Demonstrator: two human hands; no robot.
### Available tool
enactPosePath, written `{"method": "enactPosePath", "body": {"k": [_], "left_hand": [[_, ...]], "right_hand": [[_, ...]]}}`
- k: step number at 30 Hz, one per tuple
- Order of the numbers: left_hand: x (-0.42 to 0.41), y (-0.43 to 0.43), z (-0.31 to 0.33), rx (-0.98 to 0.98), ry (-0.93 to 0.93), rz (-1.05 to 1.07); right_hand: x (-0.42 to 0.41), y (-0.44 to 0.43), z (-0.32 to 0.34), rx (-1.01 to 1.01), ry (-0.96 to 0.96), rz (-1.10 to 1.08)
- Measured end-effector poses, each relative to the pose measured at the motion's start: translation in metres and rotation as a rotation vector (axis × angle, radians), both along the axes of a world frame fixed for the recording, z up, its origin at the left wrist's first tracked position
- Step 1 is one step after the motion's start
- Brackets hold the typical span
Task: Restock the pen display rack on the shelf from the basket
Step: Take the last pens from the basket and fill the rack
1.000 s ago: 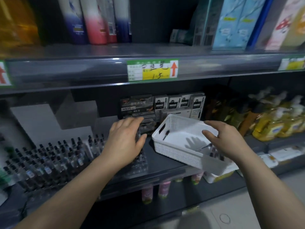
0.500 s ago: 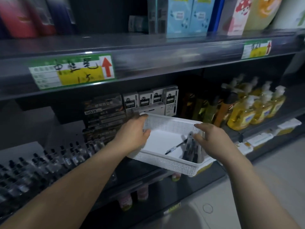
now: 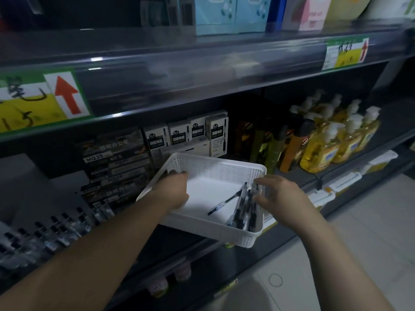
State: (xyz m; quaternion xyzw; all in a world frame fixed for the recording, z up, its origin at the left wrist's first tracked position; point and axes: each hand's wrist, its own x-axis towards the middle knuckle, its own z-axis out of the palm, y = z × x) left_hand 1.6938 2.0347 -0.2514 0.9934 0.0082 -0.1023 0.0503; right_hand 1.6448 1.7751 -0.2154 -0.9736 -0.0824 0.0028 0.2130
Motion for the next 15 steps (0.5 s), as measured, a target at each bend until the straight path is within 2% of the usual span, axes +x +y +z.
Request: {"method": "enactPosePath", "body": {"k": [4, 7, 11, 15], "left_hand": [[0.005, 0.001, -0.011, 0.018, 0.091, 0.044], [0.008, 0.0, -0.015, -0.027, 0.079, 0.079], [0.012, -0.002, -0.02, -0.131, 0.021, 0.089], [0.011, -0.013, -0.016, -0.27, 0.069, 0.002]], "right_hand": [[0.001, 0.002, -0.001, 0.008, 0.014, 0.007], [0.002, 0.003, 0.0, 0.028, 0.018, 0.011], [0.002, 0.004, 0.0, 0.042, 0.023, 0.012], [0.003, 0.002, 0.001, 0.03, 0.022, 0.006]]}}
